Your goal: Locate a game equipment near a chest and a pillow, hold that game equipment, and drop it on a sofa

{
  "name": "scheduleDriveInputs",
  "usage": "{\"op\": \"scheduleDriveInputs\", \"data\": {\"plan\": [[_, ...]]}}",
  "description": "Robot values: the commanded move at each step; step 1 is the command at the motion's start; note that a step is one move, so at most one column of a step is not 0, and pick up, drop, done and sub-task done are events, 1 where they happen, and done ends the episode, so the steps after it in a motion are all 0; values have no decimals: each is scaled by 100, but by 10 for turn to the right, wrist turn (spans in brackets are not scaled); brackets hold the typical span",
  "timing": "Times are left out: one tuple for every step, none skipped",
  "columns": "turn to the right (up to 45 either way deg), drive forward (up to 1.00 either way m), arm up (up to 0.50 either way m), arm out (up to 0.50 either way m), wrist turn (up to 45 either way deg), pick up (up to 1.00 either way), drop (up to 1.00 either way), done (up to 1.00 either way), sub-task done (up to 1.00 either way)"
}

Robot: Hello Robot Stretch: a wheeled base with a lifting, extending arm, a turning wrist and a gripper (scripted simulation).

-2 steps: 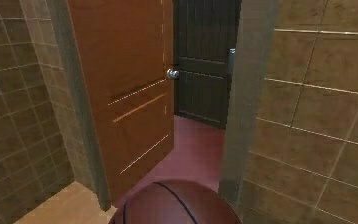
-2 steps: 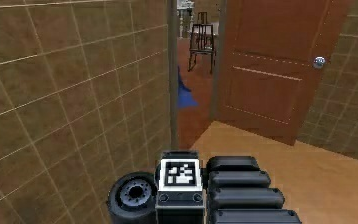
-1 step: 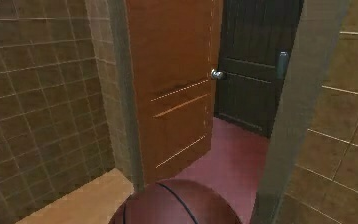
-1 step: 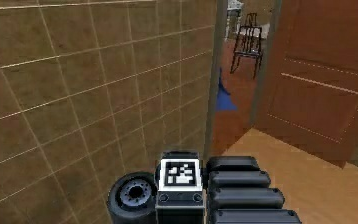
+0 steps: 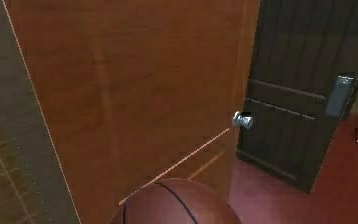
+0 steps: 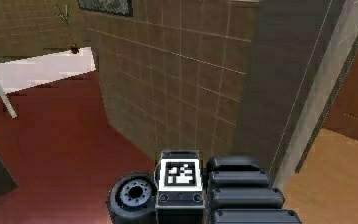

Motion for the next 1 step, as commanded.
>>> {"op": "scheduleDriveInputs", "data": {"plan": [[420,0,0,0,0,0,0,0,0]]}}
